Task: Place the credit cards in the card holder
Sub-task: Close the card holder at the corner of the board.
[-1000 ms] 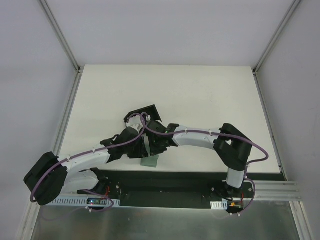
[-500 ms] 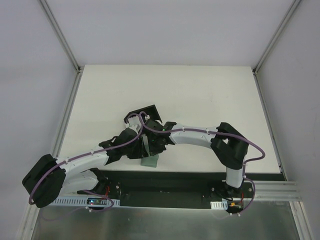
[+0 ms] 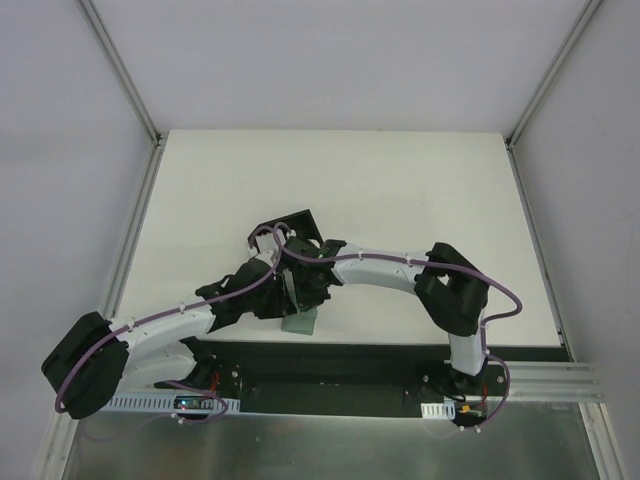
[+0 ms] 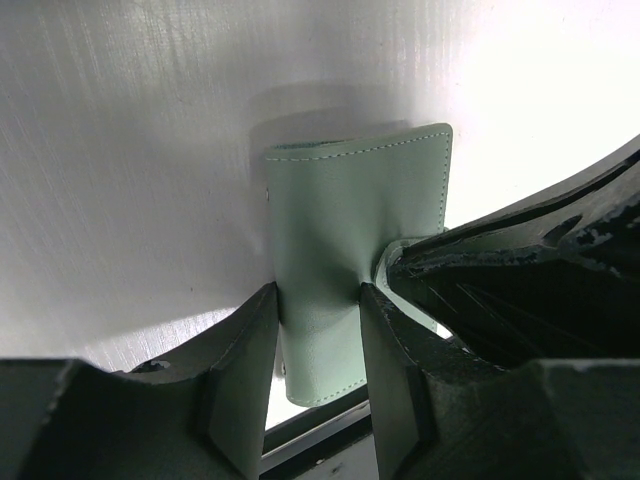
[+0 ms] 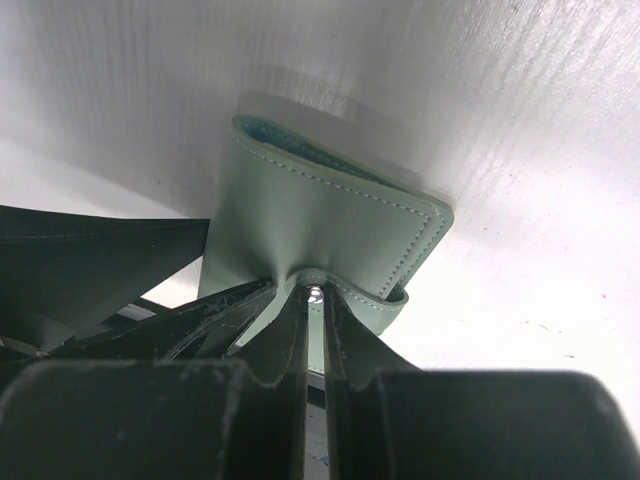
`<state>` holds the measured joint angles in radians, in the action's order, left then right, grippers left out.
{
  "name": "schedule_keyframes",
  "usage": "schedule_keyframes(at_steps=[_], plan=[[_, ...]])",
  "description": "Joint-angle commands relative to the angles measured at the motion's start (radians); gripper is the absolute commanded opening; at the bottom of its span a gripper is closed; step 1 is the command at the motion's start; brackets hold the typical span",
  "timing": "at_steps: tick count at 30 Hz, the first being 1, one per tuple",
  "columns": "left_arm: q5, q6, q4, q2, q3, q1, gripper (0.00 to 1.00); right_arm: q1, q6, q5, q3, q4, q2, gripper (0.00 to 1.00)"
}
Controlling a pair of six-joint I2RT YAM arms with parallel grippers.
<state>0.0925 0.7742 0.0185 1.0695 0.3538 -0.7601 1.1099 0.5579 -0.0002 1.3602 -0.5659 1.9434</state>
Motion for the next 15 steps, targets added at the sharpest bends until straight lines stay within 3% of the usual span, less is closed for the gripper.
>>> schedule_keyframes(at_steps=[1,15], plan=[[-0.014,-0.012,0.035,-0.008,-0.039,-0.015,0.38,0.010,-0.019,0.103,-0.095,-0.123,0.115,0.02],[-0.027,-0.042,0.031,-0.020,-0.022,-0.013,0.38,-0.004,-0.062,0.157,-0.188,0.007,-0.020,0.11]])
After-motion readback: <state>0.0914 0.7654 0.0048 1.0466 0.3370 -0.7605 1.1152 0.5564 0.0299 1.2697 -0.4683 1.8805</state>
